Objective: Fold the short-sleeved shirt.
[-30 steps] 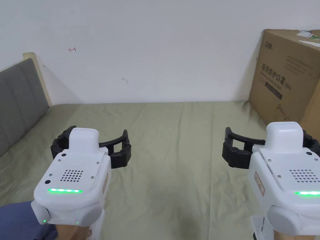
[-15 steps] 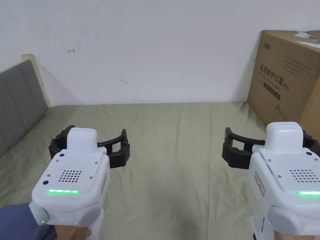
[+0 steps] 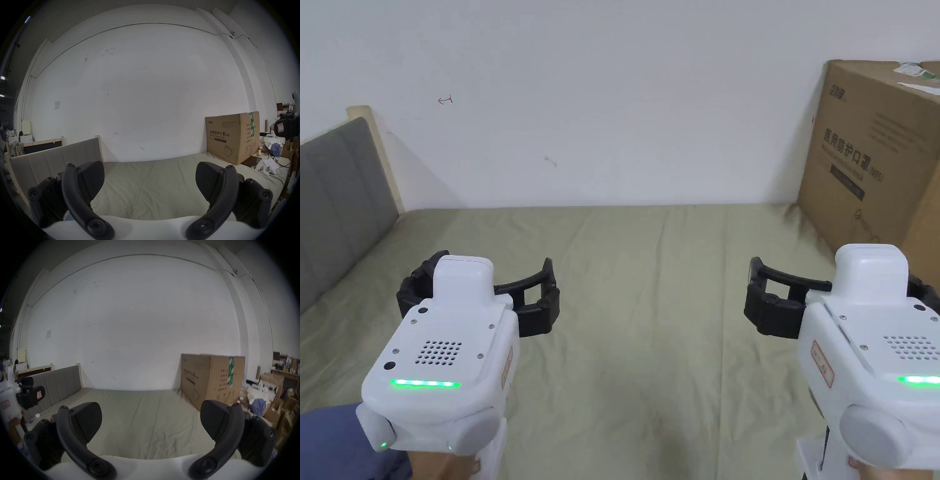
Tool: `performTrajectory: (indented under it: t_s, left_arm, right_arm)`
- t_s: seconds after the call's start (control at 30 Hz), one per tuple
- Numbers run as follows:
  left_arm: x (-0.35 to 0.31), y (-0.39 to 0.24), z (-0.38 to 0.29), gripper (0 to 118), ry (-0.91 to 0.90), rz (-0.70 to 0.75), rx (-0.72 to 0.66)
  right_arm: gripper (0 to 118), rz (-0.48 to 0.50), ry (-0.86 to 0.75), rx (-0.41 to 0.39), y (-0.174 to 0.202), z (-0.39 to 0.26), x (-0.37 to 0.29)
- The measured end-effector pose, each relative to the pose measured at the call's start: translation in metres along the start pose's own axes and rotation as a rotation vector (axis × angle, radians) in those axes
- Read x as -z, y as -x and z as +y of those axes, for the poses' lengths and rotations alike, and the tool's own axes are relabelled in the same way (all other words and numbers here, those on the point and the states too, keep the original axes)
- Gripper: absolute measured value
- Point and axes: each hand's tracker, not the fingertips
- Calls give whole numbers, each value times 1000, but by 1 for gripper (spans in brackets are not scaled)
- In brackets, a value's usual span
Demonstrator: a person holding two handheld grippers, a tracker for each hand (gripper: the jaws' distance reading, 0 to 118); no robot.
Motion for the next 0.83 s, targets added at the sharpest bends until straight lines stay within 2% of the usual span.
performTrajectory:
  t_s: [0.13,0.3,0.37,0.5,0.7,0.83]
  left_arm:
    - [-1,2,1,112,-2,-3,-6]
    - [-2,4,3,112,-3,-7,-21]
    - [-1,5,2,112,-2,-6,-27]
    - [-1,6,2,112,-1,-8,-36]
    - [-1,6,1,112,1,-10,-31]
    - [-1,6,0,112,0,-10,-30]
  right_arm:
    - [118,-13,151,121,-2,7,4]
    - [118,-124,448,232,-1,18,12]
    - [118,-170,470,236,1,18,14]
    - [118,-158,495,208,2,20,16]
    - [112,-154,468,201,4,15,16]
    - [114,-160,477,199,3,15,19]
